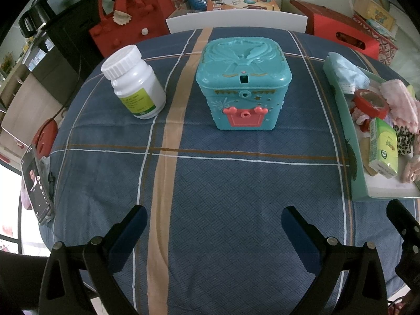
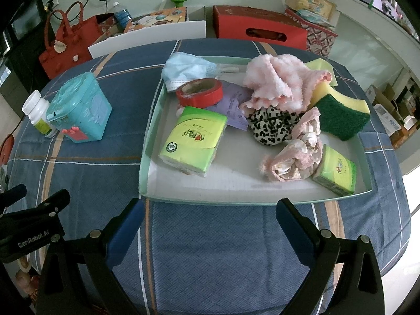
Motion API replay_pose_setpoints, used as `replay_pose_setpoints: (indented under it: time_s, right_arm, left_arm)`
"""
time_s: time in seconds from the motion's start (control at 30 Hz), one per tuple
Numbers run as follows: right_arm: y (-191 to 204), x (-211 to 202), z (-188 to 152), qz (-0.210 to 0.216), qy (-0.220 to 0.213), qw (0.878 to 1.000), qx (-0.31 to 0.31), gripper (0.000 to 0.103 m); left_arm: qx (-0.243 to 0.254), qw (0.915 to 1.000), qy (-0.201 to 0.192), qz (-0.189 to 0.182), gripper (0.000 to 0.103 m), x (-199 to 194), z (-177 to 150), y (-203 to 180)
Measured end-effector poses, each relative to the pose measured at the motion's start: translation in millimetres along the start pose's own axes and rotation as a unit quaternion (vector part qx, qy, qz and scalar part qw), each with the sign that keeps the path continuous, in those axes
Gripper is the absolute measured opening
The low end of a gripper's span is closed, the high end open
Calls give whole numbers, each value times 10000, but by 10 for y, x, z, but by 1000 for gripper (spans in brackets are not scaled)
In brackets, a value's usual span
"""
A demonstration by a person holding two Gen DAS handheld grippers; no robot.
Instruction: Organize soft objects
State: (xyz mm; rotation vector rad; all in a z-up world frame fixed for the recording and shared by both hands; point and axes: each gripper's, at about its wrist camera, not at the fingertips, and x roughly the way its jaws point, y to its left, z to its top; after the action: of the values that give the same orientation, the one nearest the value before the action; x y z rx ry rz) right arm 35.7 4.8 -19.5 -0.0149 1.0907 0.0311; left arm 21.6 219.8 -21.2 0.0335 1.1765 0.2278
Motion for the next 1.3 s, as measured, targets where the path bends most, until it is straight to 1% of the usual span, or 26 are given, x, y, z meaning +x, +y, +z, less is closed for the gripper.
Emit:
replay_pose_setpoints:
  time_s: [0.43,1.3]
  right_arm:
    - [-32,-3,10,-27,11,10000,27,100]
    - [-26,3,9,-40,12,10000,26,100]
  left_arm:
    - [-9,10000,-57,43,103,-32,8,-2]
    - [-67,10000,16,-8,103,12,12,11]
